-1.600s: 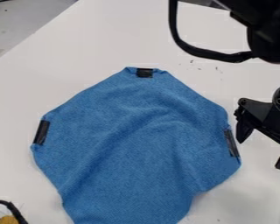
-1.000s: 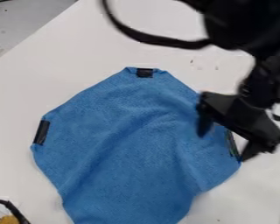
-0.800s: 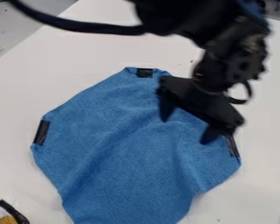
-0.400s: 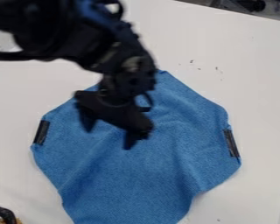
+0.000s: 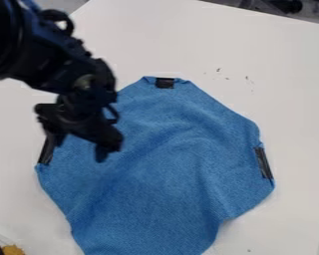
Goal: Fold the cloth from bottom left to top right
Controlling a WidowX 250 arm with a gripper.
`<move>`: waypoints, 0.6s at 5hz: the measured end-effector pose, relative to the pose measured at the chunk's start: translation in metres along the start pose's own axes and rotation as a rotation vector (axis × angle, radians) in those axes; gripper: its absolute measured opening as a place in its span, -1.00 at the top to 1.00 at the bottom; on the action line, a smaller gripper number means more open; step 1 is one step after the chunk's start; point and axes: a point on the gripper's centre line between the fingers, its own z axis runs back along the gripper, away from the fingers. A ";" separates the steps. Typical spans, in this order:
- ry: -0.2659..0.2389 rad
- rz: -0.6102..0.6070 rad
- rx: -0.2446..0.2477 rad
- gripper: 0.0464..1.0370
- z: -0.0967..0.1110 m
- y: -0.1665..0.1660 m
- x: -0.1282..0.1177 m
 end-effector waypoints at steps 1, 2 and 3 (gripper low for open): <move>-0.013 0.013 -0.001 -0.93 -0.023 0.018 -0.005; -0.016 0.005 0.018 -0.93 -0.033 0.031 -0.007; 0.004 -0.004 0.020 -0.93 -0.042 0.038 -0.011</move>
